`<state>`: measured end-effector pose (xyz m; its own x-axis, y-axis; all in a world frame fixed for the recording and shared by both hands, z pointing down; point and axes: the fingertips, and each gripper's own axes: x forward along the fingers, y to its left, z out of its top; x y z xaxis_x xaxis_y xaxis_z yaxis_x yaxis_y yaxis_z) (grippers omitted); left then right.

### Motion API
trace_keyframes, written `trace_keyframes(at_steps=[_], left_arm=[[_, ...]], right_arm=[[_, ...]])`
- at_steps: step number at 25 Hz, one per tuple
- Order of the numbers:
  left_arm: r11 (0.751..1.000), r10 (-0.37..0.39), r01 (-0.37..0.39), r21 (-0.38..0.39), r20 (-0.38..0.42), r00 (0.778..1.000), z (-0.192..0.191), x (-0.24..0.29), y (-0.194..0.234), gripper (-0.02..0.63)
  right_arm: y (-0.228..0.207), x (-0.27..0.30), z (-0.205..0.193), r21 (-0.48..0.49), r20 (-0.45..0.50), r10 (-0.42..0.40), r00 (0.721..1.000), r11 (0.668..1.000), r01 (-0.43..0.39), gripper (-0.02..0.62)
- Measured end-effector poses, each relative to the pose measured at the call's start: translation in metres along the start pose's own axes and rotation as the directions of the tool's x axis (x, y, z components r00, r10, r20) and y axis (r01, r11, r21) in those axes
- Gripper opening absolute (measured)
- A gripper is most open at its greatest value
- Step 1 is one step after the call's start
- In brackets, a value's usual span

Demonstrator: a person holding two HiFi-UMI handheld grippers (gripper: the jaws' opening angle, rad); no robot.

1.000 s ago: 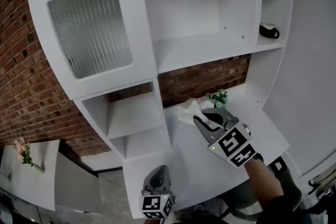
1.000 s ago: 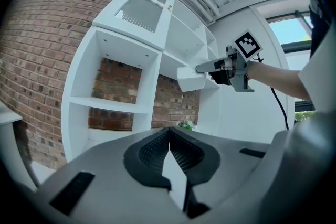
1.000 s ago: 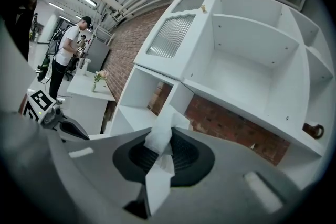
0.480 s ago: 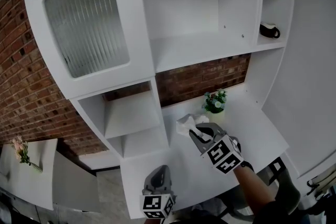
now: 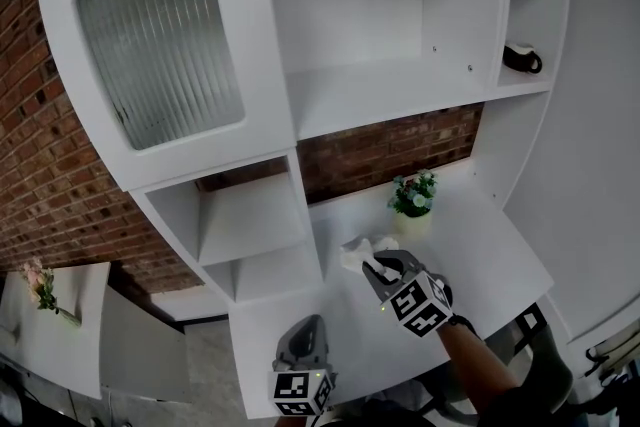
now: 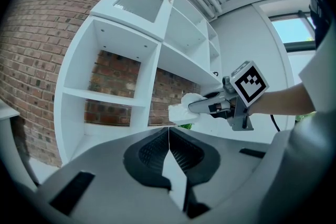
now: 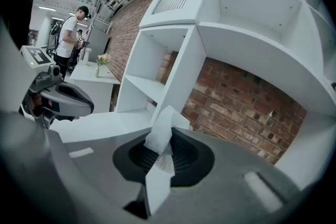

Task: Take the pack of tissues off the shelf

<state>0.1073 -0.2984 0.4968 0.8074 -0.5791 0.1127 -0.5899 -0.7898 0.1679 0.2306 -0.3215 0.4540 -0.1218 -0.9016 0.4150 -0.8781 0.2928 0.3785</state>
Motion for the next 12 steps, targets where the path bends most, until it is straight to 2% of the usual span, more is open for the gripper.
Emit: trace_keyframes(at_steps=[12], left_arm=[[1.000,0.009,-0.009,-0.002,-0.024,1.000,-0.012,0.021,0.002,0.011]], right_arm=[[0.015,0.033,-0.064,0.047,-0.089,0.064,0.994,0.997,-0.060,0.038]])
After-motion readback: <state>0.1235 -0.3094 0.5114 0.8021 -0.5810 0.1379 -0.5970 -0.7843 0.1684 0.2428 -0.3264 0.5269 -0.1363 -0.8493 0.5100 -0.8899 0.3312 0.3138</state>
